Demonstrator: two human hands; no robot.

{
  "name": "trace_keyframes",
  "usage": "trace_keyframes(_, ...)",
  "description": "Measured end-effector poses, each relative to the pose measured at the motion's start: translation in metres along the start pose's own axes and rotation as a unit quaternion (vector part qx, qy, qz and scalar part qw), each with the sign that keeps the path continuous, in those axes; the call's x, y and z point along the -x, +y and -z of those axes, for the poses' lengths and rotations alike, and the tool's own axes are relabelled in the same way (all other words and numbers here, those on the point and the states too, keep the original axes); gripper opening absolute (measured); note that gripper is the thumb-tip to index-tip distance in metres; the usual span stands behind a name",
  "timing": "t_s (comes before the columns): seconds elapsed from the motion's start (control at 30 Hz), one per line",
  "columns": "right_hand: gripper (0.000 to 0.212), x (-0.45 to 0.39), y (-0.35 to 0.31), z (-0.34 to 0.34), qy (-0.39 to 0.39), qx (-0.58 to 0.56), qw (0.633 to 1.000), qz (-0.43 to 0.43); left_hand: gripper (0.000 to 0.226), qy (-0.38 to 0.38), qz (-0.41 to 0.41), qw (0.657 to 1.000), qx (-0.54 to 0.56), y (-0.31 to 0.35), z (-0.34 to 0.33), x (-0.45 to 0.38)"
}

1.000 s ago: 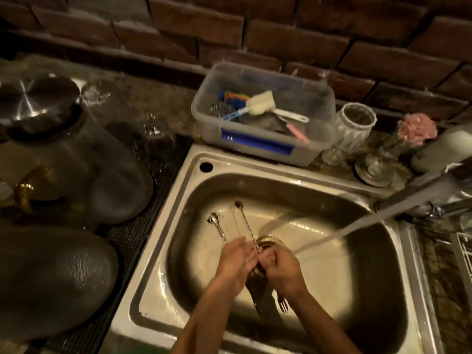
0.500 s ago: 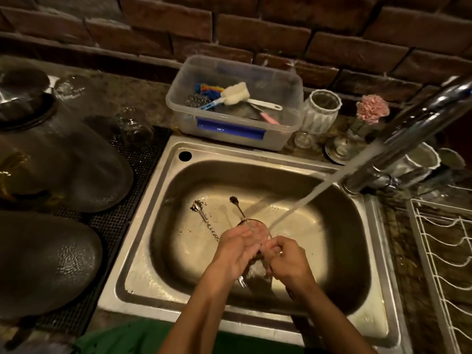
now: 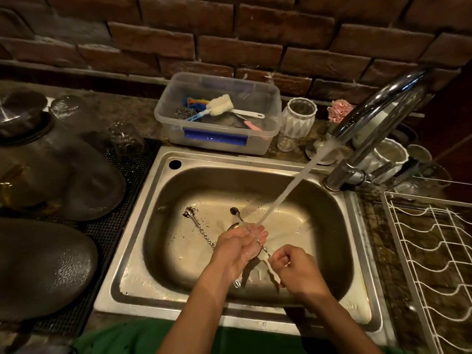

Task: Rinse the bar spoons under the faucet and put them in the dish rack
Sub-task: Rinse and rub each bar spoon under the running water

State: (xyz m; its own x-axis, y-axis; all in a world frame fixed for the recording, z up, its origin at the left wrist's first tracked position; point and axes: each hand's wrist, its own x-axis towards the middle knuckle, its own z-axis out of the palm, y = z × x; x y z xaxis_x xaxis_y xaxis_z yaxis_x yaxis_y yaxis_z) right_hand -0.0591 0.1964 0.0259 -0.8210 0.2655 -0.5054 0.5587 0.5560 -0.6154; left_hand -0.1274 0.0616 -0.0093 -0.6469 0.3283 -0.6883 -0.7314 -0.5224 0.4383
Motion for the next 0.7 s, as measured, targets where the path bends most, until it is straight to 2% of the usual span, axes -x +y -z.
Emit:
trace_keyframes(0.43, 0.014, 0.024, 0.017, 0.024, 0.031, 0.034, 0.998, 0.032, 0.023, -0.015, -0.011, 0.999, -0.036, 0.005, -0.013, 0.008)
trace_keyframes(0.7, 0.008, 0.039, 0.023, 0.035, 0.042, 0.046, 0.996, 0.068, 0.021, -0.017, -0.012, 1.000, 0.016, 0.006, -0.020, 0.008)
